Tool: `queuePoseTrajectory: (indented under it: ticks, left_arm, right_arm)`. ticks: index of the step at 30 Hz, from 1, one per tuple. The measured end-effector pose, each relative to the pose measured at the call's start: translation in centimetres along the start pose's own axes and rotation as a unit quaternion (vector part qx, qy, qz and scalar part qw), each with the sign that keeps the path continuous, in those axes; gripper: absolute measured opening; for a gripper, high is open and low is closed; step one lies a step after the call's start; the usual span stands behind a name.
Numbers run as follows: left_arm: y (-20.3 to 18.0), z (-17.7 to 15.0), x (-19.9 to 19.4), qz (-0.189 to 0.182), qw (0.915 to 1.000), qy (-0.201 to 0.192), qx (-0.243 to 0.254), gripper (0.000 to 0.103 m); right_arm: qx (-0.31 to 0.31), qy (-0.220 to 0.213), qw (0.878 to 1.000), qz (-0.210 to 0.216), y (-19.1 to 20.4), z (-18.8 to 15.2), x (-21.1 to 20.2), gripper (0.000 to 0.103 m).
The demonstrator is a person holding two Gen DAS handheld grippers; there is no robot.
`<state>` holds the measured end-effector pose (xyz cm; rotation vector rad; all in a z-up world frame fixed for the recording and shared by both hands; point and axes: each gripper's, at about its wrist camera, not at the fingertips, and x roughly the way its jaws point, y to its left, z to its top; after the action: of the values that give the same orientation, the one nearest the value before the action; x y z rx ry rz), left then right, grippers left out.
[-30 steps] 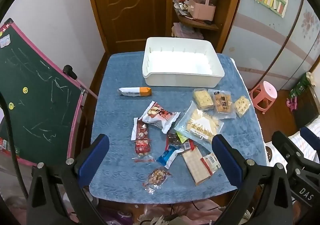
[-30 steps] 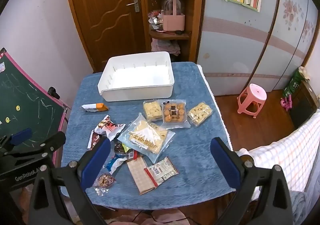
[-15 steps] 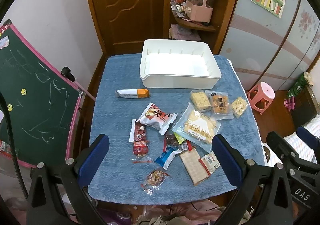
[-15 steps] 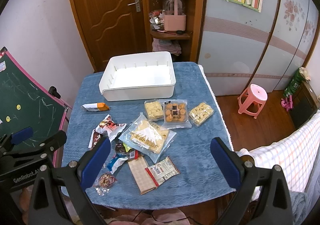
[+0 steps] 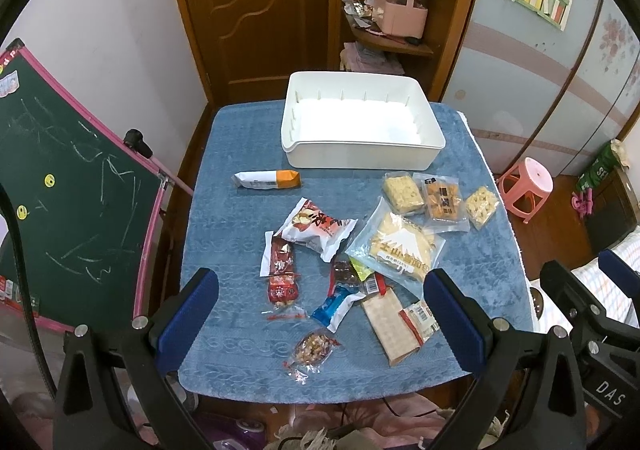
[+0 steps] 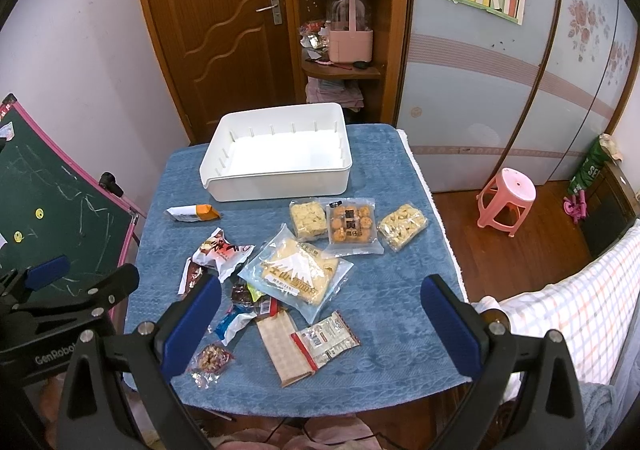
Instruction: Organize snacks
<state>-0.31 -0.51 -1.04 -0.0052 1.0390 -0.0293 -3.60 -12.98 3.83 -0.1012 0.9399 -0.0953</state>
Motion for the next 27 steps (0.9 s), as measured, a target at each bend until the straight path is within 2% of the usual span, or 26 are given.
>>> queuePoseTrajectory:
  ticks: [27]
  left_arm:
    - [-0.62,-0.38,-0.36,0.001,1.0,0.003,0.007,0.102]
  right_arm:
    - [0.002,0.0,1.0,0.001,-0.87,0.54,0.64,0.101]
